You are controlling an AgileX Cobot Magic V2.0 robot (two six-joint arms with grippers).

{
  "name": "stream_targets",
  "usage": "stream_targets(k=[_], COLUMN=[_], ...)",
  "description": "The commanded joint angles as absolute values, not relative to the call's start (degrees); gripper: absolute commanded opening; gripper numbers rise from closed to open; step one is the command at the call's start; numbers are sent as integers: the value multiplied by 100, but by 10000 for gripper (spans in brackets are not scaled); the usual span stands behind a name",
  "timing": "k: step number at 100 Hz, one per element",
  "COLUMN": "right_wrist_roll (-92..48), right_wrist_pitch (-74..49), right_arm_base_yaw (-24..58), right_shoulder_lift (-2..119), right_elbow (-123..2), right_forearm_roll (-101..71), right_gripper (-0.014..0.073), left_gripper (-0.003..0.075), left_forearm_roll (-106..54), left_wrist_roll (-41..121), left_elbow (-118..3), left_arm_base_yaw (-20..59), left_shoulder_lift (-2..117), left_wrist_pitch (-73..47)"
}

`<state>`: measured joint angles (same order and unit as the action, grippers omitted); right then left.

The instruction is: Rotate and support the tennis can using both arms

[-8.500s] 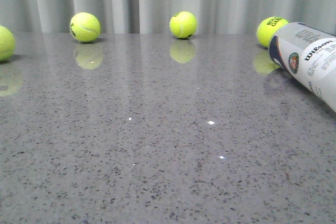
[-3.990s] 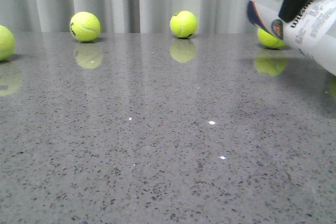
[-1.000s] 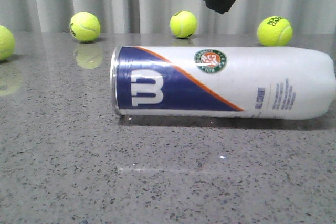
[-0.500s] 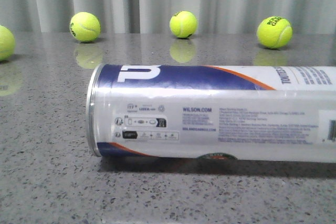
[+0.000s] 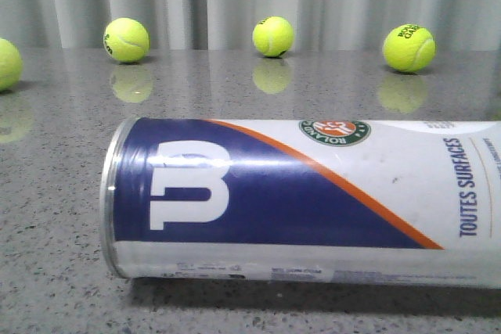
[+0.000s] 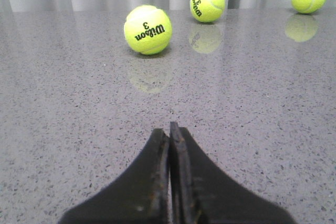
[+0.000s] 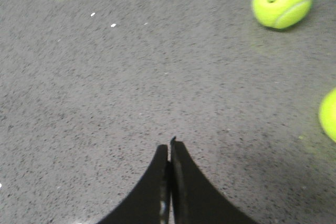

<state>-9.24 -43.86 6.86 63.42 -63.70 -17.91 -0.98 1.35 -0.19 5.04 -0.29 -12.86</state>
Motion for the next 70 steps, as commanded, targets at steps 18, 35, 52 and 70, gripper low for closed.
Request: stream_targets(k=[18,35,52,70], right_wrist_roll=[-927,-927,-927,-932], right_wrist_pitch=[-2952,-2409,-1895,-1455], right_arm_base_yaw=[548,548,548,548], right_shoulder_lift=[5084,4380,3564,2761], right_elbow=[-5340,-4632,-3896,-3219], right_forearm_roll=[-1876,-1876,-1876,-1876], right_gripper=[-60,-60,-60,-62], left_gripper=[-21,-21,-21,-21], left_forearm_roll=[-144,-144,-144,-144], left_wrist_roll=[121,121,121,121], left_elbow=[262,262,252,252], left_arm_base_yaw=[485,485,485,485], left_shoulder_lift=[-245,-245,-245,-245], left_wrist_pitch=[-529,-513,-506,-475])
